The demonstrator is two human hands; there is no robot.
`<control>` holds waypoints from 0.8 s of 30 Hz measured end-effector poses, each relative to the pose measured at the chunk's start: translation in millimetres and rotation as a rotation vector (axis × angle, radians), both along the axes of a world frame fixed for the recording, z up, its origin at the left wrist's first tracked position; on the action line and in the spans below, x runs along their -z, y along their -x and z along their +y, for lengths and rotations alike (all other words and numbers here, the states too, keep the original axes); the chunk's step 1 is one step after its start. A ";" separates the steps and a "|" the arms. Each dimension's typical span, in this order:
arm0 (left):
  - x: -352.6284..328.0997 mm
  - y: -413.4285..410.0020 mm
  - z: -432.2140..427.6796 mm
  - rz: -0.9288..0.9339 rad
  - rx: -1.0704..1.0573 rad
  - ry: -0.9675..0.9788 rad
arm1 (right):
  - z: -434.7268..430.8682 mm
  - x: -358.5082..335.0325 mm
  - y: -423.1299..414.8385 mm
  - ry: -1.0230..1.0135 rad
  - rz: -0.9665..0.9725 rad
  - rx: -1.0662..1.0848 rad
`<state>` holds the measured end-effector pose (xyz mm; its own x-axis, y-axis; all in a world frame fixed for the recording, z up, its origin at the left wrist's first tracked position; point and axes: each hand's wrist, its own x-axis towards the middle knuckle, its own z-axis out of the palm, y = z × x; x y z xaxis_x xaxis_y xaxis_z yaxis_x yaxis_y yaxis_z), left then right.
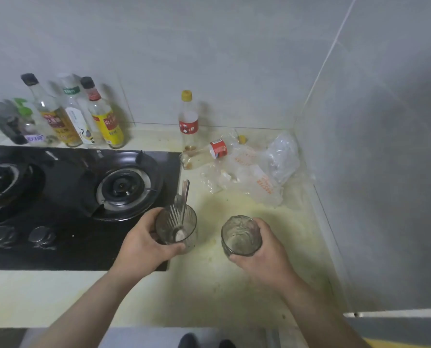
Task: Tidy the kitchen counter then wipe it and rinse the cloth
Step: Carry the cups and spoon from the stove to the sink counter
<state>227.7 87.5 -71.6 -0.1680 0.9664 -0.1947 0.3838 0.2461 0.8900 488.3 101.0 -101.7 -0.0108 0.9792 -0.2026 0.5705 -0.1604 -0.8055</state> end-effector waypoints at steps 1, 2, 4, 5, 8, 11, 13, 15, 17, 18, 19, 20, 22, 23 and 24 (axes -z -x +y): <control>-6.3 -0.7 -3.6 0.008 -0.018 -0.016 | 2.5 -6.9 -1.2 -0.016 0.002 -0.021; -12.1 -1.2 -7.4 0.017 -0.040 -0.032 | 5.1 -14.5 -2.1 -0.033 0.006 -0.049; -22.2 -0.9 -16.1 0.036 -0.099 -0.056 | 10.2 -29.5 -2.4 -0.070 0.020 -0.116; -26.9 -0.6 -21.1 0.042 -0.131 -0.066 | 12.6 -36.8 -1.4 -0.088 0.026 -0.152; -40.5 -0.1 -40.4 0.068 -0.230 -0.094 | 18.4 -58.3 7.2 -0.130 0.030 -0.272; -51.4 2.2 -67.1 0.107 -0.312 -0.124 | 20.3 -73.6 20.9 -0.160 0.051 -0.390; -57.2 6.7 -89.3 0.137 -0.371 -0.139 | 17.7 -83.4 32.6 -0.173 0.076 -0.466; -62.0 12.3 -113.8 0.161 -0.451 -0.155 | 11.6 -91.1 46.7 -0.193 0.098 -0.543; -67.3 16.2 -140.1 0.166 -0.539 -0.167 | 3.9 -96.1 61.8 -0.200 0.111 -0.608; -71.0 17.2 -153.9 0.176 -0.583 -0.167 | -0.8 -99.2 70.1 -0.198 0.123 -0.641; -74.7 18.3 -168.1 0.184 -0.626 -0.168 | -6.0 -102.2 78.4 -0.197 0.137 -0.680; -77.5 19.6 -183.2 0.186 -0.670 -0.167 | -11.5 -104.1 87.0 -0.200 0.146 -0.721; -80.9 22.7 -215.0 0.200 -0.759 -0.160 | -24.8 -109.2 105.2 -0.200 0.167 -0.789; -81.3 24.8 -231.5 0.217 -0.803 -0.154 | -32.4 -111.5 114.9 -0.190 0.185 -0.820; -81.0 27.6 -248.3 0.236 -0.848 -0.146 | -40.4 -112.4 125.6 -0.176 0.195 -0.853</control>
